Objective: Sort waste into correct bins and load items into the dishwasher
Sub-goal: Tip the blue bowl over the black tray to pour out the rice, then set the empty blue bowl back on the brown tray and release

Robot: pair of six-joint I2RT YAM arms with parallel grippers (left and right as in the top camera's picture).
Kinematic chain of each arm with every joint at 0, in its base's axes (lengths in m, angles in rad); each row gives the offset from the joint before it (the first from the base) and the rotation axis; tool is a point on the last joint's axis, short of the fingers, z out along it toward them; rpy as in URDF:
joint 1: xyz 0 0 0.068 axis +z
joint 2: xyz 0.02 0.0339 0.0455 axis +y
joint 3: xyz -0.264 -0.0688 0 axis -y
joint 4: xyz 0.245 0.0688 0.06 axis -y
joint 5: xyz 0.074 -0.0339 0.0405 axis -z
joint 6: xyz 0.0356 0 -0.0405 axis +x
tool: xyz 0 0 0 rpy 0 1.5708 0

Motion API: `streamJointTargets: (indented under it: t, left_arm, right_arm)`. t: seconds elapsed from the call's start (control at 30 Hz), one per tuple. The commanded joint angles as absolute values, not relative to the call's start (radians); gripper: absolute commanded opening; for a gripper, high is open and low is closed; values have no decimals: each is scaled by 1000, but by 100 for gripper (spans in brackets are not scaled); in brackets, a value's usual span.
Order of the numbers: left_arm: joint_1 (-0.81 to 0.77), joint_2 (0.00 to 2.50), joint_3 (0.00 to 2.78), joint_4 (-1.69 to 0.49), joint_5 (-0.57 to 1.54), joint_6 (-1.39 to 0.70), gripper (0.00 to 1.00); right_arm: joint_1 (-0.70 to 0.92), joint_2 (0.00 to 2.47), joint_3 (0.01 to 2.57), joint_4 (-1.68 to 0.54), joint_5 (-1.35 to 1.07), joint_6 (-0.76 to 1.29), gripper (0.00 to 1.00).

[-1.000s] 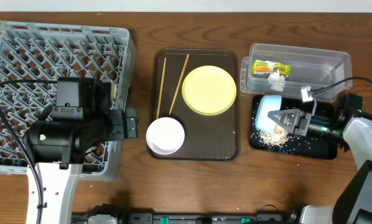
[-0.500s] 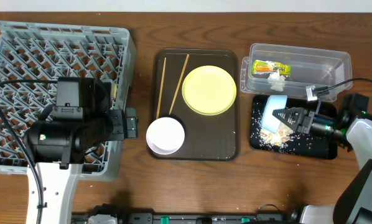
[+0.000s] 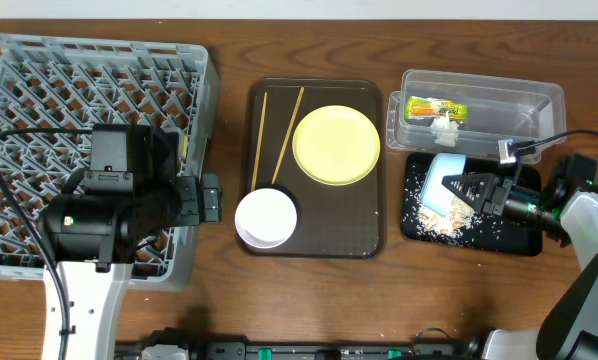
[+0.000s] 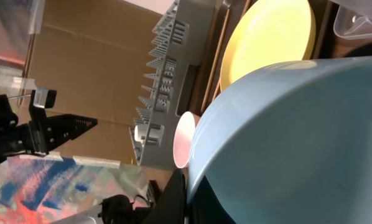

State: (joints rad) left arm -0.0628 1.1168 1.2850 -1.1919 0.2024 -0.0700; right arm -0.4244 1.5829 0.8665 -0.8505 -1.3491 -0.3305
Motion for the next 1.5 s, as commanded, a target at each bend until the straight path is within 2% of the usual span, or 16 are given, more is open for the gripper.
streamJointTargets:
  t: [0.0,0.03,0.1,0.13,0.2,0.33,0.43,0.6,0.8,0.97,1.2,1.23,1.27,1.3,1.37,1.47]
  left_arm:
    - [-67,1117,1293,-1192,190,-57,98]
    - [-67,1117,1293,-1192,190,-56,98]
    - [-67,1117,1293,-1192,190,-56,98]
    - [-67,1117,1293,-1192,190,-56,98]
    - [-67,1117,1293,-1192,190,-56,98]
    - [-67,1117,1293,-1192,190,-56,98]
    - [-67,1117,1293,-1192,190,-56,98]
    - [-67,1117,1293,-1192,190,-56,98]
    - [-67,1117,1293,-1192,190,-56,98]
    - [-67,1117,1293,-1192,190,-56,98]
    - [-67,1117,1293,-1192,190,-56,98]
    - [-67,1117,1293,-1192,190,-56,98]
    - [-67,1117,1293,-1192,190,-56,98]
    - [-67,1117,1293,-1192,190,-56,98]
    - [-67,1117,1293,-1192,190,-56,98]
    - [-67,1117,1293,-1192,190,-56,98]
  right_arm:
    - [-426,1580,868,-812,-1237,-266,1]
    - [-426,1581,868,-808,-1242,-213,1]
    - [-414,1572,868,-856,-1375,-381,1]
    - [-412,1571,869,-842,-1329,-372,1]
    - [-407,1570,870,-835,-1283,-227,1]
    - [-334,1506,884,-888,-1282,-224,1]
    - [-203,1418,917,-886,-1131,-168,1]
    - [118,1306,1003,-837,-610,-2,1]
    - [479,1348,1004,-775,-146,132,1]
    - [674,1499,1004,-721,-68,147,1]
    - [787,1633,1004,-640,-53,179,1]
    - [792,1637,1004,-643,-53,178,7]
    - [795,1637,1004,-647,-52,175,17]
    - [798,1633,1007,-655,-51,162,46]
    - [797,1620,1026,-667,-48,159,53]
    - [785,1588,1080,-693,-49,136,55]
